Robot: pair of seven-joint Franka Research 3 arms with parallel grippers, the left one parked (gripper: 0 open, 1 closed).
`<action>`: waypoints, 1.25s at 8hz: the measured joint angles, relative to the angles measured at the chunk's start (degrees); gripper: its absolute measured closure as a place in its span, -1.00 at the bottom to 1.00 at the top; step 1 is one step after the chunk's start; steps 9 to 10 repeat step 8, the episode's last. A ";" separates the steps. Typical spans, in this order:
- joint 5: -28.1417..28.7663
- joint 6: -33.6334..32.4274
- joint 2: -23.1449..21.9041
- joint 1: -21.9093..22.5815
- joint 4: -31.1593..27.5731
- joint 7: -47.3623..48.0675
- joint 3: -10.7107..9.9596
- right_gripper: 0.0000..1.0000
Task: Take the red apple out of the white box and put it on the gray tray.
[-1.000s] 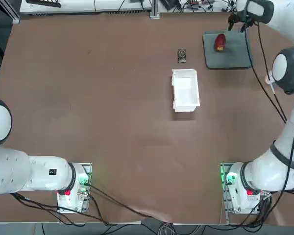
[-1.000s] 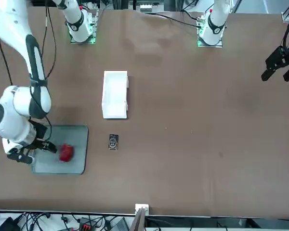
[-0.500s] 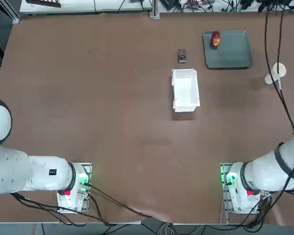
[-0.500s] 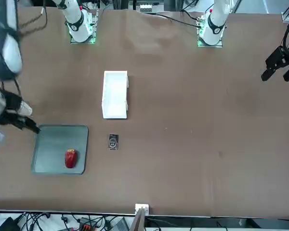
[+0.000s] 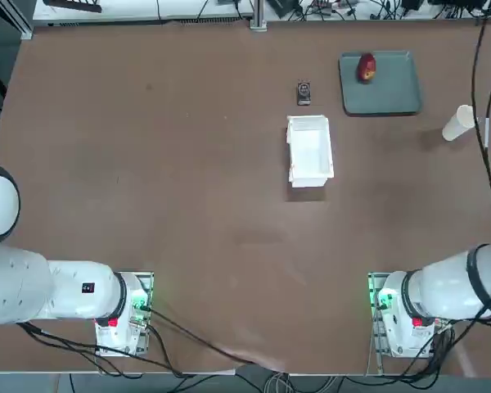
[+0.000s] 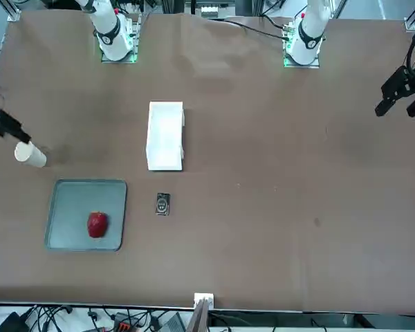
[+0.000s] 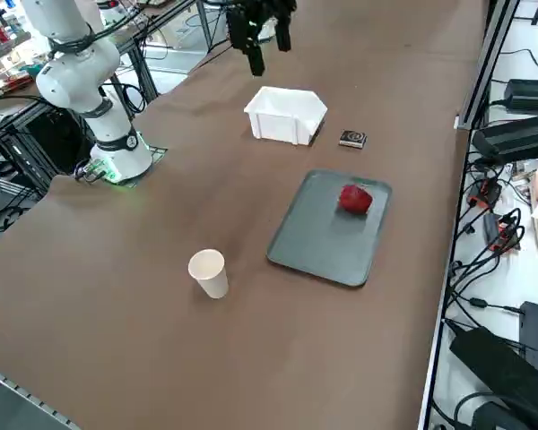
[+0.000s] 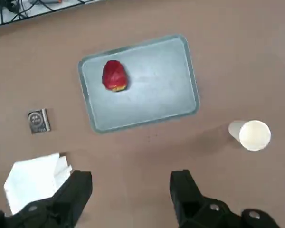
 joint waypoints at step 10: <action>-4.60 -6.46 5.98 2.36 6.88 -0.07 0.63 -1.00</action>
